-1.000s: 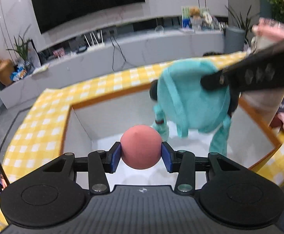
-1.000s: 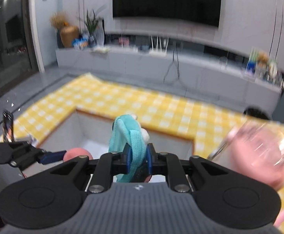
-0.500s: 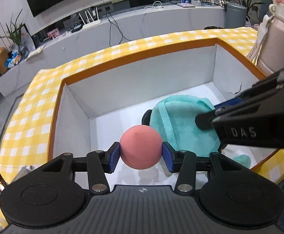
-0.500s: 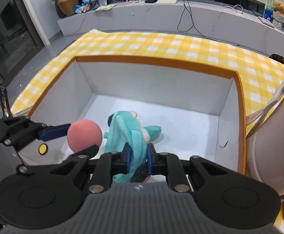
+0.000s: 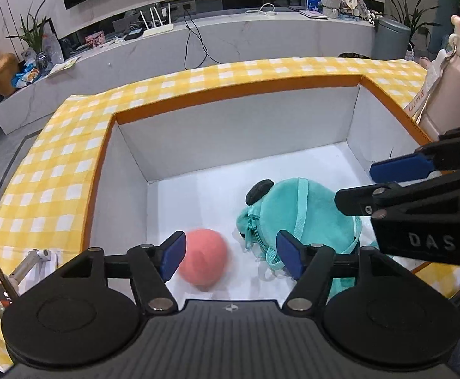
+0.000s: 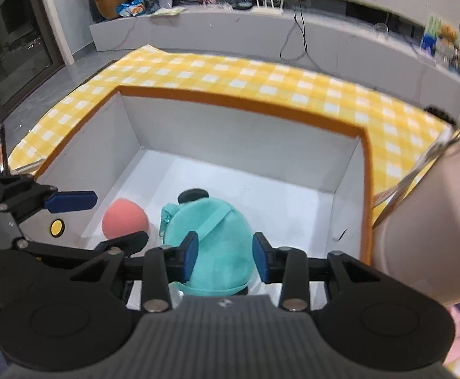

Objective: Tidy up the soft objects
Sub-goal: 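Open both grippers to drop the ball and backpack into the box, then move both grippers back over the navy cap and pink cloth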

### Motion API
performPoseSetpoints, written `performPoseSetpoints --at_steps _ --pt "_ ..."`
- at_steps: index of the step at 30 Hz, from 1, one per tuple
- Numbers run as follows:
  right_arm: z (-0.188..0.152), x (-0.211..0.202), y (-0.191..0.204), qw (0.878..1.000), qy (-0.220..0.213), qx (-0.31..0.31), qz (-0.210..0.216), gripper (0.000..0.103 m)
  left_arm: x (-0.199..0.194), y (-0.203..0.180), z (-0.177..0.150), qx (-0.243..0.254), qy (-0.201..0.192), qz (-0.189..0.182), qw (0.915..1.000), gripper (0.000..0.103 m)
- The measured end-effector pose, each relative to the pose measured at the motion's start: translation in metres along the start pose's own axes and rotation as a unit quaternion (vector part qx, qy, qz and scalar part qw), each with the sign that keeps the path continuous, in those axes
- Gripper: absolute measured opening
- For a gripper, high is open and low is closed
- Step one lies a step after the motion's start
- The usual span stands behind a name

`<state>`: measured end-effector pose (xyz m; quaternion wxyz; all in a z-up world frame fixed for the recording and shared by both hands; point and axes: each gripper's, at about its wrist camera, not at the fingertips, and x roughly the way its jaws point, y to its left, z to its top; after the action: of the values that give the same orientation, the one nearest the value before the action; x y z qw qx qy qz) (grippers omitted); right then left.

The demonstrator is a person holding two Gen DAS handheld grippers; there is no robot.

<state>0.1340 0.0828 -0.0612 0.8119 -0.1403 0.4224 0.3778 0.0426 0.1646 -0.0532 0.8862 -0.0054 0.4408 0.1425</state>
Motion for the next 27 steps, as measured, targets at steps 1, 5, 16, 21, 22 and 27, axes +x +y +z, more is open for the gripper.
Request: performPoseSetpoints --at_steps 1,5,16,21,22,27 --pt "-0.001 -0.006 0.002 1.000 -0.008 -0.010 -0.002 0.039 -0.003 -0.001 0.000 0.001 -0.004 0.004 1.0000 0.079" --pt "-0.005 -0.030 0.007 0.998 -0.042 -0.035 -0.016 0.042 -0.021 -0.004 -0.001 -0.002 -0.039 0.010 0.9992 0.079" --pt "-0.064 -0.114 -0.022 0.984 -0.168 0.007 -0.060 0.052 -0.080 -0.036 -0.004 -0.008 -0.158 -0.031 0.9870 0.081" --pt "-0.101 -0.142 -0.050 0.975 -0.196 0.045 -0.094 0.052 -0.094 -0.063 -0.001 0.005 -0.176 -0.085 0.9806 0.081" --pt "-0.109 -0.147 -0.057 0.973 -0.199 0.051 -0.105 0.052 -0.096 -0.068 -0.001 0.008 -0.176 -0.097 0.9797 0.081" --pt "-0.145 -0.160 -0.088 0.965 -0.203 0.075 -0.148 0.057 -0.099 -0.105 0.000 0.049 -0.185 -0.144 0.9710 0.076"
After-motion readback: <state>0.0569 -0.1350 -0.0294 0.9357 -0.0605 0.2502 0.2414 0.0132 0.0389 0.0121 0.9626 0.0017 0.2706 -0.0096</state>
